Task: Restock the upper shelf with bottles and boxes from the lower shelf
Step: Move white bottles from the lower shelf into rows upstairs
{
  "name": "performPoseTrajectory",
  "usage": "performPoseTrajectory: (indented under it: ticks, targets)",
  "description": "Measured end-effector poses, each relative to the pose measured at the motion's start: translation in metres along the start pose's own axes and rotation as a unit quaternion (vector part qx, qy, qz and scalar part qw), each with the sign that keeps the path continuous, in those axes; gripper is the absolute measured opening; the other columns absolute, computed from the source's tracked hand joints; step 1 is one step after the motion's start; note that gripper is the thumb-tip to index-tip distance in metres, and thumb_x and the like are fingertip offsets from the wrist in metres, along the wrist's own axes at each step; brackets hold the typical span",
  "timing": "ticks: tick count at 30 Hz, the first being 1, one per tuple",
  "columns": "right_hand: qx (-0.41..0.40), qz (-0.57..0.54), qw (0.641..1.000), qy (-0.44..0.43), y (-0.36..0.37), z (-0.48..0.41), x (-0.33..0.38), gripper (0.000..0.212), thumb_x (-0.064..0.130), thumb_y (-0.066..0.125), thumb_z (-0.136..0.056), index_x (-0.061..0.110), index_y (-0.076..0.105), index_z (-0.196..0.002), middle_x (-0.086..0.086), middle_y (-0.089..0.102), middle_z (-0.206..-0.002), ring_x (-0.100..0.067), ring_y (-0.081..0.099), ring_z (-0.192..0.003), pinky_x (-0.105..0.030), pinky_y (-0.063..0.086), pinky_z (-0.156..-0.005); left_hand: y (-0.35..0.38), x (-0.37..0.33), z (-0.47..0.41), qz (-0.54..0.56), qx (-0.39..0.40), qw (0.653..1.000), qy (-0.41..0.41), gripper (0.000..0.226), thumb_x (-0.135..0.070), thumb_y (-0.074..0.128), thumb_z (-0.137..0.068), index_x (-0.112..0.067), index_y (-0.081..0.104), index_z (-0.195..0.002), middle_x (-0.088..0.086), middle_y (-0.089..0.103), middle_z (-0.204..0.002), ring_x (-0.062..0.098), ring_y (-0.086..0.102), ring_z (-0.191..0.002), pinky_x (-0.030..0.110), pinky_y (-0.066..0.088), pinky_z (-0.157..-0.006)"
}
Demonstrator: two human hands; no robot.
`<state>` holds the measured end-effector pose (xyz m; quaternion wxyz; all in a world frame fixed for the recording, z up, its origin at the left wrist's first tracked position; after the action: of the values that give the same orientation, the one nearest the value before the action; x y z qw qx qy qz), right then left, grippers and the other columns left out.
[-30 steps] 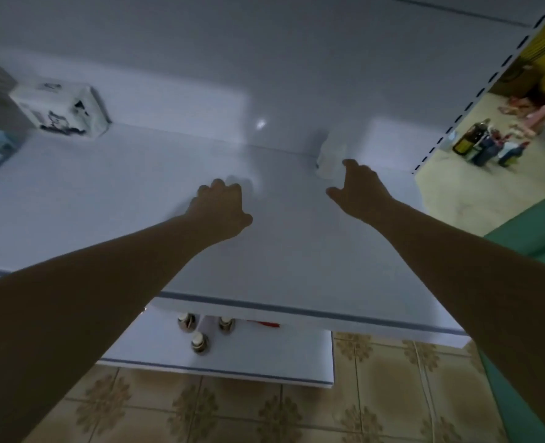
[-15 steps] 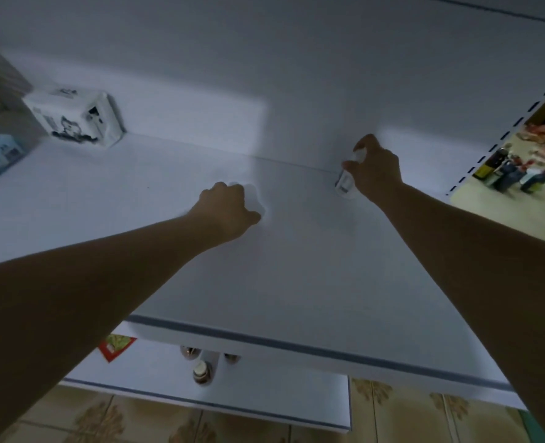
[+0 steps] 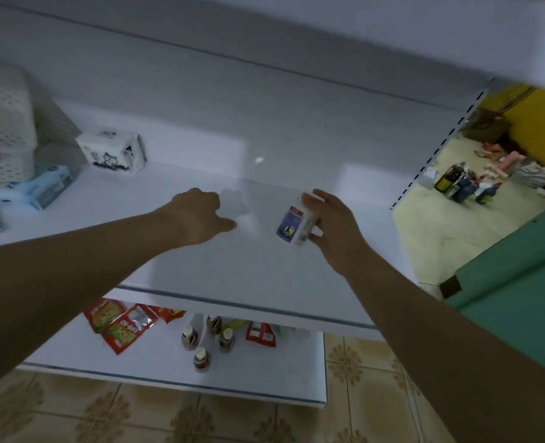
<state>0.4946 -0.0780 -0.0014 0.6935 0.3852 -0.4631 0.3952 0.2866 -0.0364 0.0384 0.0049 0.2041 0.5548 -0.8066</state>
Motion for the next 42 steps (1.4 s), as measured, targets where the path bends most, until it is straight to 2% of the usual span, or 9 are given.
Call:
performPoseTrajectory:
  ticks: [2,5,16,20,22,28,37,39,42]
  targets:
    - [-0.007,-0.041,0.999,0.010,0.015,0.029,0.011,0.004,0.011,0.057,-0.091,0.014,0.059,-0.093,-0.008,0.062,-0.093,-0.019,0.059,-0.078,-0.032,0.047,-0.073,-0.020,-0.001,0.023,-0.012,-0.003,1.000,0.009,0.063,-0.048,0.048,-0.092,-0.011,0.036,-0.142,0.015,0.040,-0.142,0.030,0.045,-0.126,0.031,0.038,-0.099]
    - [0.011,-0.034,0.999,0.001,0.044,0.077,0.032,0.016,0.009,0.053,-0.094,0.012,0.058,-0.079,-0.008,0.062,-0.082,-0.022,0.058,-0.073,-0.036,0.049,-0.076,-0.040,0.001,0.062,-0.034,0.003,0.999,0.025,0.063,-0.048,0.046,-0.092,-0.011,0.035,-0.142,0.014,0.039,-0.143,0.029,0.044,-0.127,0.032,0.037,-0.101]
    - [0.075,0.208,0.968,-0.122,0.157,0.233,0.129,0.018,0.025,0.063,-0.088,0.010,0.054,-0.094,-0.004,0.057,-0.072,-0.017,0.058,-0.063,-0.034,0.048,-0.069,-0.108,0.075,0.210,-0.083,0.008,0.996,0.041,0.060,-0.047,0.052,-0.090,-0.008,0.042,-0.135,0.013,0.047,-0.136,0.027,0.048,-0.120,0.030,0.041,-0.094]
    - [0.112,0.243,0.948,-0.169,0.208,0.263,0.175,0.020,0.027,0.063,-0.089,0.010,0.053,-0.095,-0.011,0.058,-0.085,-0.022,0.058,-0.077,-0.039,0.047,-0.078,-0.158,0.103,0.242,-0.071,-0.030,0.997,0.028,0.058,-0.046,0.053,-0.090,-0.006,0.047,-0.131,0.012,0.052,-0.133,0.026,0.052,-0.117,0.026,0.043,-0.077]
    - [0.131,0.253,0.937,-0.200,0.235,0.275,0.201,0.019,0.027,0.063,-0.088,0.010,0.056,-0.093,-0.015,0.060,-0.091,-0.025,0.060,-0.084,-0.041,0.050,-0.083,-0.188,0.117,0.255,-0.065,-0.059,0.996,0.025,0.056,-0.045,0.053,-0.090,-0.006,0.049,-0.130,0.013,0.054,-0.131,0.027,0.053,-0.116,0.027,0.043,-0.082]
    - [0.118,0.247,0.928,-0.252,0.307,0.286,0.257,0.036,0.025,0.070,-0.083,0.006,0.061,-0.112,-0.012,0.068,-0.106,-0.024,0.067,-0.090,-0.037,0.054,-0.085,-0.271,0.165,0.283,-0.019,-0.134,0.991,0.003,0.060,-0.045,0.055,-0.089,-0.010,0.042,-0.137,0.011,0.049,-0.139,0.026,0.051,-0.120,0.034,0.043,-0.100]
    - [0.134,0.223,0.927,-0.271,0.402,0.236,0.292,0.029,0.019,0.073,-0.081,0.010,0.062,-0.107,0.000,0.066,-0.099,-0.021,0.064,-0.091,-0.027,0.054,-0.074,-0.362,0.214,0.249,-0.001,-0.209,0.978,0.011,0.056,-0.044,0.055,-0.090,-0.011,0.046,-0.133,0.009,0.053,-0.132,0.021,0.054,-0.104,0.023,0.043,-0.075]
    - [0.144,0.229,0.921,-0.278,0.428,0.214,0.296,0.034,0.019,0.072,-0.081,0.009,0.063,-0.113,0.000,0.065,-0.112,-0.019,0.064,-0.094,-0.026,0.053,-0.075,-0.377,0.227,0.232,-0.004,-0.224,0.975,0.003,0.052,-0.044,0.053,-0.090,-0.011,0.049,-0.130,0.010,0.055,-0.129,0.022,0.052,-0.102,0.025,0.038,-0.075]
    - [0.167,0.246,0.915,-0.272,0.469,0.178,0.293,0.030,0.020,0.071,-0.082,0.010,0.061,-0.108,-0.001,0.065,-0.094,-0.013,0.062,-0.078,-0.022,0.048,-0.062,-0.394,0.250,0.203,-0.005,-0.224,0.974,-0.013,0.051,-0.044,0.052,-0.091,-0.010,0.051,-0.128,0.011,0.056,-0.128,0.023,0.051,-0.107,0.027,0.037,-0.079]
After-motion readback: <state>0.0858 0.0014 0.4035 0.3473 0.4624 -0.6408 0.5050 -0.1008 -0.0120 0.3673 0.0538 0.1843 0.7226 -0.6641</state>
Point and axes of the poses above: each hand's wrist, its own z-axis away from the middle knuckle, its own y-axis out of the palm, x = y × z, the point moved 8 cm from there along -z, towards the middle knuckle
